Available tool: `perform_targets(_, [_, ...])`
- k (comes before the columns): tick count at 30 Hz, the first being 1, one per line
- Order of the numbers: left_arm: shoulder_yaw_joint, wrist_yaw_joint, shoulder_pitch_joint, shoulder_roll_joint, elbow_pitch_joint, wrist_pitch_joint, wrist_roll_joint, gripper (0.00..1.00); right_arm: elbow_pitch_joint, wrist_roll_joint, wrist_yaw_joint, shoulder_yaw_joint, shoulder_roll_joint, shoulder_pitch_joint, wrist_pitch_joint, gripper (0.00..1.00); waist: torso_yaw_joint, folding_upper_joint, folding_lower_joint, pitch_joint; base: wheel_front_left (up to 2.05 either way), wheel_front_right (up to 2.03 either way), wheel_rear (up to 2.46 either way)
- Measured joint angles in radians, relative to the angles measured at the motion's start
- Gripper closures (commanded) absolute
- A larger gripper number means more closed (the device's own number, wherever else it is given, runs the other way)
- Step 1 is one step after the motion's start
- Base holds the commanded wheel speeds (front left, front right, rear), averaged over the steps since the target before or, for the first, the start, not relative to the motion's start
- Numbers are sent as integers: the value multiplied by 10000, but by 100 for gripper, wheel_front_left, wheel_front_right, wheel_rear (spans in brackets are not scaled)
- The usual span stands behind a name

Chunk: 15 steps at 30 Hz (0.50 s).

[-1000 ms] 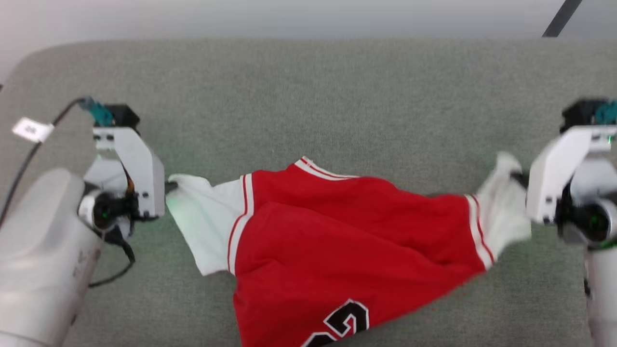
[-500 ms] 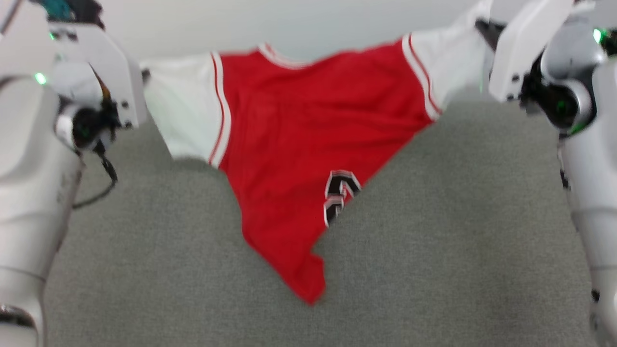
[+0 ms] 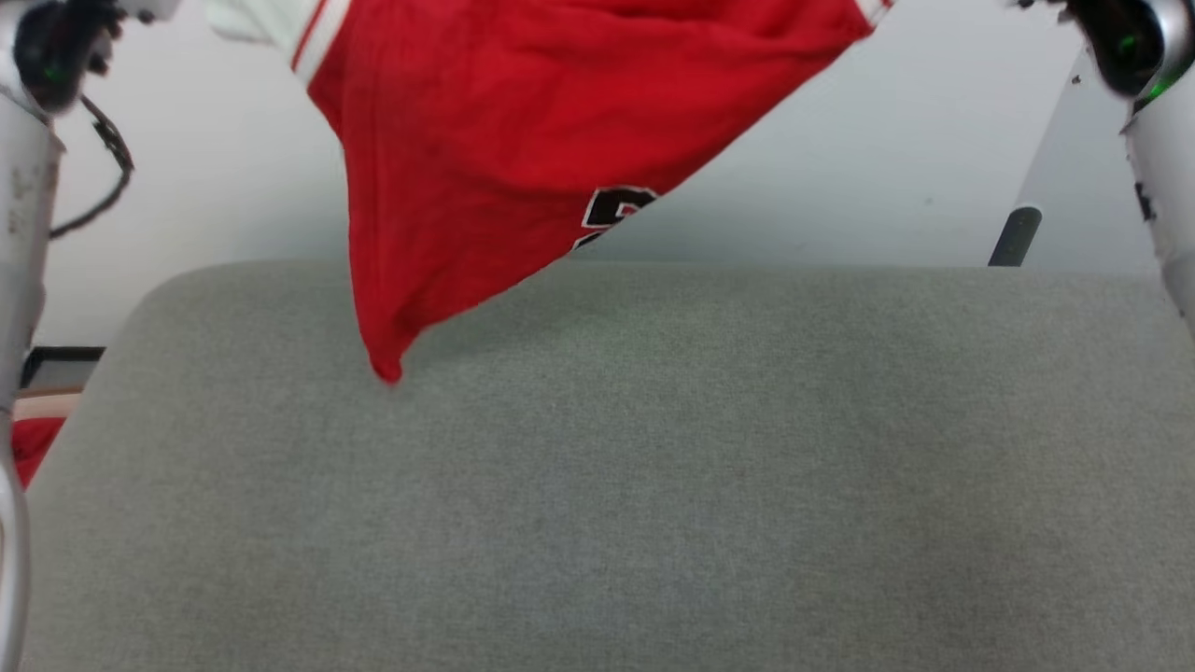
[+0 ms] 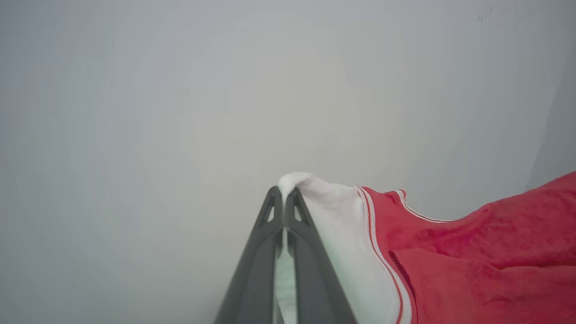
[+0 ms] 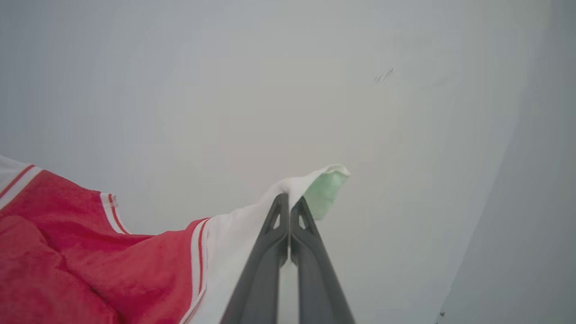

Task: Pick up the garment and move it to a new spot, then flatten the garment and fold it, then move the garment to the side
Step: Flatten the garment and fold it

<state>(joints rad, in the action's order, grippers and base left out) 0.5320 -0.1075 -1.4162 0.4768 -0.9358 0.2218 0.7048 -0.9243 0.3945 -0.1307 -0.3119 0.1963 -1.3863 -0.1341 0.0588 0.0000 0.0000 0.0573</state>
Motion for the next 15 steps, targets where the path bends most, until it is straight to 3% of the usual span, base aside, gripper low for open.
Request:
perform_targets(6, [15,-115,-562,-92,-470,-1335,-113,100,-1101,153,0,-211,59,-749,1452,100,142,0,0,184,0,0,0])
perform_targets(15, [182,-203,-794,-253,-1139,-2067,138,100,-2082,295,0,-656,215,-1458,2963,100,321,0,0,186,0,0,0])
